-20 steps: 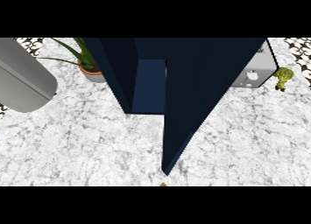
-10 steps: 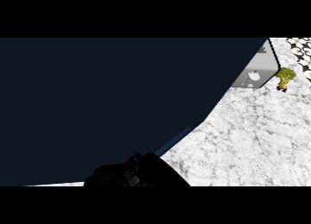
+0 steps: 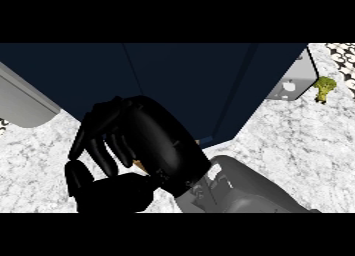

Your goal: Pick up the wine, place it into the cabinet and close the cabinet

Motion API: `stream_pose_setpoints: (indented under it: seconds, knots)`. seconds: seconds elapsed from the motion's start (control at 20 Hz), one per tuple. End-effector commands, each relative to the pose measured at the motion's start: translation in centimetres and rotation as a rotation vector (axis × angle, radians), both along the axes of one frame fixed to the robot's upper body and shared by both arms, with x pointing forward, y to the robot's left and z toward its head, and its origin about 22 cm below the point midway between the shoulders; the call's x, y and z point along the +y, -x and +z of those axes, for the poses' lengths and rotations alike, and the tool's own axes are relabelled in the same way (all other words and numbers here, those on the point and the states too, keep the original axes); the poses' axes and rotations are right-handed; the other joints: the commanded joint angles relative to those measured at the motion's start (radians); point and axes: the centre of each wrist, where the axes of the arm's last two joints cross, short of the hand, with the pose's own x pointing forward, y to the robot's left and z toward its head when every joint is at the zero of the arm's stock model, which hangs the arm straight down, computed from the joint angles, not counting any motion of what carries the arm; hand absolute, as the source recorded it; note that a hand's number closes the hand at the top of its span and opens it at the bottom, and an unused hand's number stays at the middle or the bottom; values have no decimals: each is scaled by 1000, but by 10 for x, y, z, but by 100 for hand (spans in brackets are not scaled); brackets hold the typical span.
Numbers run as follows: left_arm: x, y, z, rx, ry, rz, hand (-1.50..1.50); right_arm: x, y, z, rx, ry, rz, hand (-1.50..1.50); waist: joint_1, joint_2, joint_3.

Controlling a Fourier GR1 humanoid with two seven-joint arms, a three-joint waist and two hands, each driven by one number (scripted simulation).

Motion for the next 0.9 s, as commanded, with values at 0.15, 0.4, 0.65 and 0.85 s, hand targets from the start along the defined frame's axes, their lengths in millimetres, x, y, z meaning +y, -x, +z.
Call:
stream_pose_setpoints:
  seconds: [0.15, 0.4, 0.65, 0.85]
  knots:
    - [6, -8, 12, 31, -6, -50, -150, -3, -61, 7, -65, 24, -101, 150, -8, 5, 2]
    - [-24, -11, 0, 40, 16, -74, -150, -36, -107, 7, -51, 24, -160, 150, -10, 9, 2]
    - [-44, -27, -15, 79, 14, -77, -150, -46, -122, -7, -64, 31, -154, 150, -27, 11, 2]
    - [-42, -35, -14, 69, 3, -71, -150, -70, -140, -8, -83, 55, -196, 150, -25, 14, 2]
